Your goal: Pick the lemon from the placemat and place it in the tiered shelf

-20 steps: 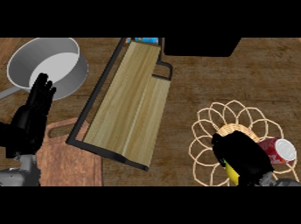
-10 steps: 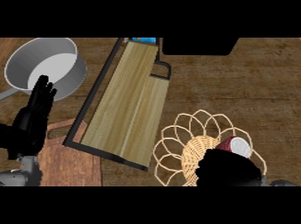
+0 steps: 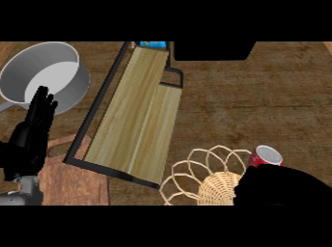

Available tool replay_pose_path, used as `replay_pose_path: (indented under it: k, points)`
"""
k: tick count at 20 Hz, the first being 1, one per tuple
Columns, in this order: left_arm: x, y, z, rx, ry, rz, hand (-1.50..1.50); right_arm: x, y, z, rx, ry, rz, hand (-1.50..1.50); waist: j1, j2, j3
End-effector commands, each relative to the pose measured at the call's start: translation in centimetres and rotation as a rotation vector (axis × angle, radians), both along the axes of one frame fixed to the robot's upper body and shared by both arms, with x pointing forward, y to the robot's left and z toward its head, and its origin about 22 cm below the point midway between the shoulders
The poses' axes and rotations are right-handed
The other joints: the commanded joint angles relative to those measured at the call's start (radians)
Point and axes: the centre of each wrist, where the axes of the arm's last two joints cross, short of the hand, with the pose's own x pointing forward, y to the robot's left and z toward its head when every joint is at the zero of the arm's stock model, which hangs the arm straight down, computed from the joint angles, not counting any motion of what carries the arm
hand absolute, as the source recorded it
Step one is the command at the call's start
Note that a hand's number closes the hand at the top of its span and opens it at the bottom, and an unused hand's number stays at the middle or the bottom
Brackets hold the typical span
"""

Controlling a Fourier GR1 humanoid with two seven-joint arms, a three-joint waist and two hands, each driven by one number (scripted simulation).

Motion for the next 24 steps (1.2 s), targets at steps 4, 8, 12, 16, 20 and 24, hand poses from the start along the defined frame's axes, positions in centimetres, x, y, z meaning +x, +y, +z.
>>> replay_pose_path:
  k: [4,8,12,16,20,24]
  points:
    - [-0.1,-0.2,1.0,0.004,-0.005,-0.009,0.00,1.3,-4.1,6.8,0.222,0.008,-0.190,1.50,0.006,0.000,-0.001]
    - [0.0,-1.8,0.9,-0.019,-0.007,-0.016,0.00,2.4,-2.9,10.7,0.259,-0.040,-0.259,1.50,0.018,0.001,0.000]
    - [0.8,0.0,1.3,0.021,-0.002,-0.037,0.00,5.4,-1.8,12.1,0.272,-0.011,-0.294,1.50,0.021,0.004,0.001]
    - [0.2,-0.5,-0.4,0.002,-0.011,-0.013,0.00,6.4,2.3,11.7,0.305,-0.004,-0.332,1.50,0.023,0.004,0.001]
    - [0.6,-0.9,1.7,-0.002,-0.010,-0.020,0.00,8.7,4.3,12.5,0.307,0.028,-0.356,1.50,0.023,0.003,0.001]
    - [1.4,0.2,1.3,-0.023,0.010,-0.030,0.00,10.4,7.5,10.2,0.306,0.032,-0.361,1.50,0.026,0.006,0.001]
